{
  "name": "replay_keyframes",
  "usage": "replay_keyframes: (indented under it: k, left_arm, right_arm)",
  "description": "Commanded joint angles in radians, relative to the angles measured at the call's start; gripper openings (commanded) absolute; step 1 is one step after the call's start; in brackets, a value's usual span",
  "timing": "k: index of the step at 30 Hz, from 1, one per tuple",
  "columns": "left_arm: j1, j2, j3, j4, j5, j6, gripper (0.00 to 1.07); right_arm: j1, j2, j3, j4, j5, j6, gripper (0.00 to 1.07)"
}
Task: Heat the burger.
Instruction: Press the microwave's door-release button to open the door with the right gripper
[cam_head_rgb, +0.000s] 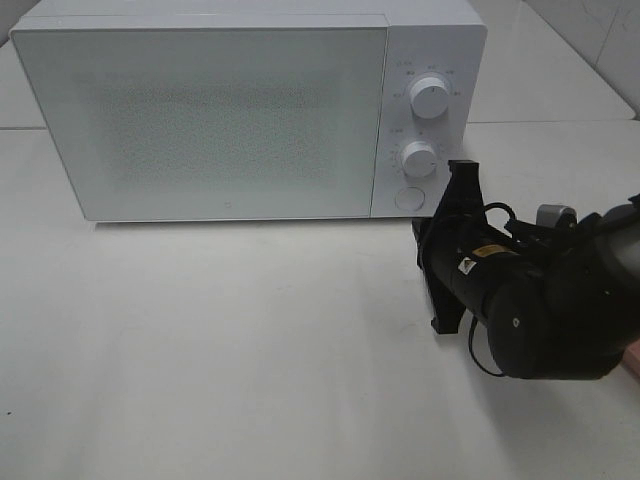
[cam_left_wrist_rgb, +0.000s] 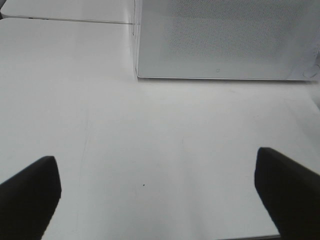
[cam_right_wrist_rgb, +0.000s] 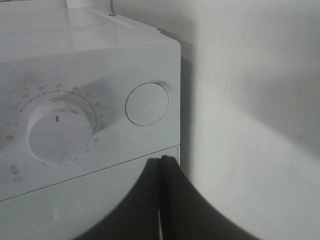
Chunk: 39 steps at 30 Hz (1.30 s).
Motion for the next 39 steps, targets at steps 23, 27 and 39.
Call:
replay_keyframes:
  k: [23,27,39]
  left_arm:
    - [-0.003,-0.024,0.005,-0.008,-0.01,-0.001,0.98]
    - [-0.003,-0.024,0.005,-0.008,-0.01,-0.001,0.98]
    - [-0.003,-0.024,0.005,-0.008,-0.01,-0.001,0.98]
  right_arm:
    - [-0.072,0.147,-0.245,-0.012,0.069,-0.1,0.0]
    - [-0.08,0.171,-0.281,0.004,0.07,-0.104,0.0]
    - [-0.104,0.182,-0.291,0.035,0.081,-0.144,0.0]
